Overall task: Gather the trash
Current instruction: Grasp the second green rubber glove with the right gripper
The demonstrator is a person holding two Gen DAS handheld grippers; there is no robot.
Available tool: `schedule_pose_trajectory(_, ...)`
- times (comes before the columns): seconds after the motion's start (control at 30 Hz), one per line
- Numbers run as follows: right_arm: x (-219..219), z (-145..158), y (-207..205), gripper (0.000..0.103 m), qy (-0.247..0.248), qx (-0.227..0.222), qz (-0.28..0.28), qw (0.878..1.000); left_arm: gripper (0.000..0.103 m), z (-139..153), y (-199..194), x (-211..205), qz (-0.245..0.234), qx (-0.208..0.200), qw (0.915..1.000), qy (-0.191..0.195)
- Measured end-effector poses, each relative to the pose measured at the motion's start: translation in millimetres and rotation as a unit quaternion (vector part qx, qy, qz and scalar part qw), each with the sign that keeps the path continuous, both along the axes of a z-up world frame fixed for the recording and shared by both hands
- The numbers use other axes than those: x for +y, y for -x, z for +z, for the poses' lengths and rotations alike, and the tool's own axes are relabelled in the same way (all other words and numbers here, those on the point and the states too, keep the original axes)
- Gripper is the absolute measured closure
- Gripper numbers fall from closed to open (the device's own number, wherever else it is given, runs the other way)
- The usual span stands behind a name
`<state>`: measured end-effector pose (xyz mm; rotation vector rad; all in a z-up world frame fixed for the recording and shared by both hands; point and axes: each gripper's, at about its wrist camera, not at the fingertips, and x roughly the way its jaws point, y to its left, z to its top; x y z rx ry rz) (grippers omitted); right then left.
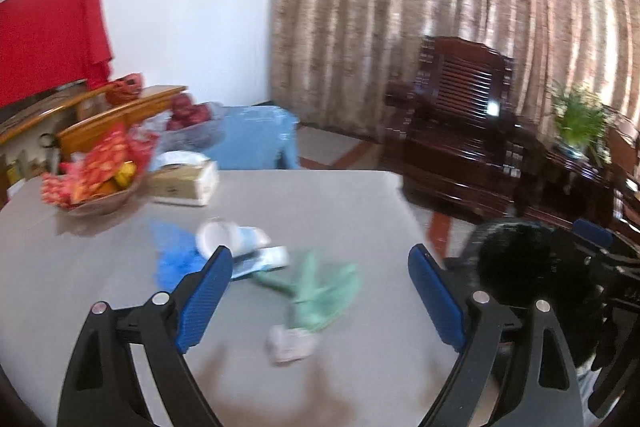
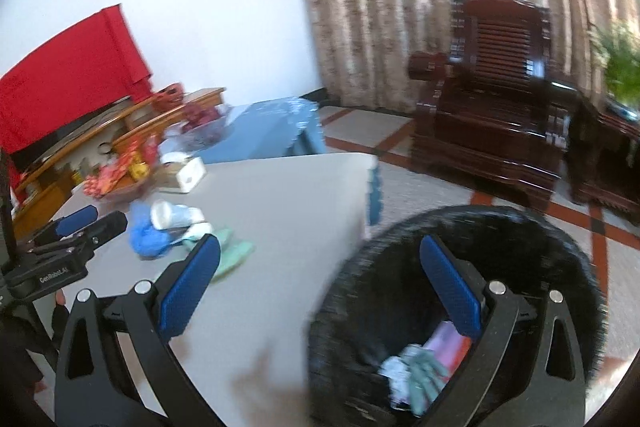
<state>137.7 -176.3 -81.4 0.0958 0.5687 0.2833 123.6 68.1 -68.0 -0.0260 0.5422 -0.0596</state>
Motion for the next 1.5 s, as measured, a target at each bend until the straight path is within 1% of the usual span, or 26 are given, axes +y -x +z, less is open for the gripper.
schedule_pose_trajectory(0.1, 32.1, -5.4, -11.3, 0.006, -0.003, 0.006, 0.025, 1.0, 0.015, -5.7, 1.2, 21.5, 0.022, 0.004, 0.9997, -0.013)
schedule_pose_trajectory(0.2, 64.9, -16.9, -22.3, 0.006, 0.007, 0.014, 0.044, 0.999, 0.015, -13.4, 4.8, 39.3, 0.038, 0.011, 0.999, -0.023)
schedule_pose_trajectory(0.37, 104.4, -41.0, -38.3, 0.006, 0.02, 0.029, 0.047, 0.998, 0.015, -26.3, 7.8, 63.6, 0.059, 0.022, 0.9978, -0.02)
schedule_pose_trajectory(0.7, 140.0, -89.9, -65.9, 0.006, 0.051, 0.083, 0.046, 0.994, 0.015, -55.1, -6.3, 92.1, 0.085, 0.046, 0.9952, -0.009)
schedule_pose_trajectory(1.03, 167.0, -119.6, -85.7, 0.006, 0.071, 0.126, 0.057, 0.988, 0.015, -68.0, -20.1, 100.4, 0.094, 0.056, 0.994, -0.006)
schedule_pose_trajectory(1.23, 177.7, -125.5, -92.3, 0.006, 0.063, 0.144, 0.073, 0.985, 0.015, -74.6, -21.3, 108.3, 0.101, 0.065, 0.9927, -0.001)
schedule_pose_trajectory(1.27, 179.5, -127.4, -92.9, 0.007, 0.063, 0.147, 0.078, 0.984, 0.015, -75.4, -21.3, 109.5, 0.103, 0.066, 0.9925, 0.001)
schedule_pose_trajectory(1.33, 186.2, -131.7, -94.5, 0.021, 0.06, 0.16, 0.098, 0.98, 0.015, -76.1, -21.2, 110.7, 0.104, 0.066, 0.9924, 0.002)
schedule_pose_trajectory(1.4, 190.3, -132.4, -94.8, 0.025, 0.056, 0.163, 0.104, 0.979, 0.015, -76.6, -20.4, 111.3, 0.105, 0.066, 0.9922, 0.002)
schedule_pose_trajectory(1.47, 193.7, -131.3, -94.9, 0.035, 0.051, 0.162, 0.114, 0.979, 0.015, -76.6, -20.5, 111.5, 0.105, 0.066, 0.9922, 0.002)
schedule_pose_trajectory(1.5, 195.2, -130.4, -95.0, 0.047, 0.048, 0.161, 0.121, 0.978, 0.015, -76.9, -20.7, 111.9, 0.106, 0.066, 0.9922, 0.001)
